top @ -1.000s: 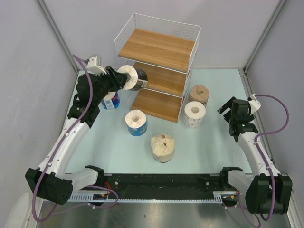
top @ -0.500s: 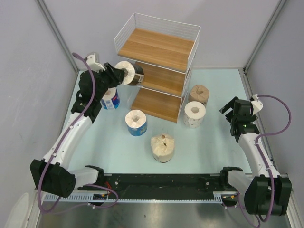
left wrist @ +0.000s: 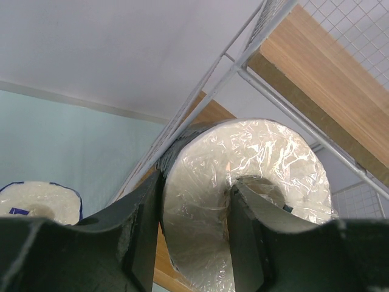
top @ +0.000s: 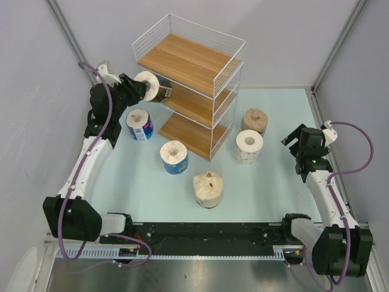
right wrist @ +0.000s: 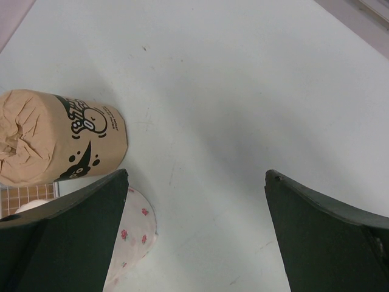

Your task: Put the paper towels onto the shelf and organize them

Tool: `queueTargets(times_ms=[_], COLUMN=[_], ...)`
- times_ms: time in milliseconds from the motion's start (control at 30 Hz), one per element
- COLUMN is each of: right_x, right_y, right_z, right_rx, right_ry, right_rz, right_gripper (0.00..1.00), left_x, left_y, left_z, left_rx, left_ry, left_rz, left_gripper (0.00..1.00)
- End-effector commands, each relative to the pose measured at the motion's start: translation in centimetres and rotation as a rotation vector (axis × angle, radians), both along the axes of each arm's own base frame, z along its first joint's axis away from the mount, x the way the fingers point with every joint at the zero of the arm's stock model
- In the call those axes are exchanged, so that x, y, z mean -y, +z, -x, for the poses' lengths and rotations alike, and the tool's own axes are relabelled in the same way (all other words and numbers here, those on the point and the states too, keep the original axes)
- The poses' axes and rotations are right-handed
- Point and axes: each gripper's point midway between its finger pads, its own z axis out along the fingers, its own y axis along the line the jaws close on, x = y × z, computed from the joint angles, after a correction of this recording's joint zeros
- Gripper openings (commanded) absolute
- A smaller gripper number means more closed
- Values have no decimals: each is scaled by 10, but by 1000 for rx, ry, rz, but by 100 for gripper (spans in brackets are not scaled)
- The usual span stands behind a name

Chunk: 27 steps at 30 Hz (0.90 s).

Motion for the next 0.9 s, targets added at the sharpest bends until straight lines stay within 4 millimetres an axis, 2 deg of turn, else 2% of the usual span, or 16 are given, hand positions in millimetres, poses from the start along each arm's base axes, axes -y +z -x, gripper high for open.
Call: queueTargets(times_ms=[0, 200, 233, 433, 500, 700, 867], right_x=[2, 1, 1, 2, 3, 5, 5], right_y=[17, 15, 14, 16, 16, 15, 13], right_z=[-5, -5, -5, -4, -2, 0, -1], right_rx=[38, 32, 31, 33, 29, 23, 17], right_ry=[-4, -2, -2, -4, -3, -11, -11], right_rz=[3, 0, 0, 3, 8, 11, 8], right_gripper=[100, 100, 100, 100, 100, 100, 100], left_x=[-9, 18, 30, 50, 53, 43, 47], left_y=[59, 62, 61, 51, 51, 46, 42], left_z=[3, 11, 13, 8, 7, 0, -3], left_rx=[174, 183, 184, 161, 159, 139, 130], left_ry=[23, -12, -30, -37, -43, 35, 39], left_rz=[55, 51, 43, 29, 33, 18, 6], left_gripper=[34, 35, 35, 36, 37, 38, 42])
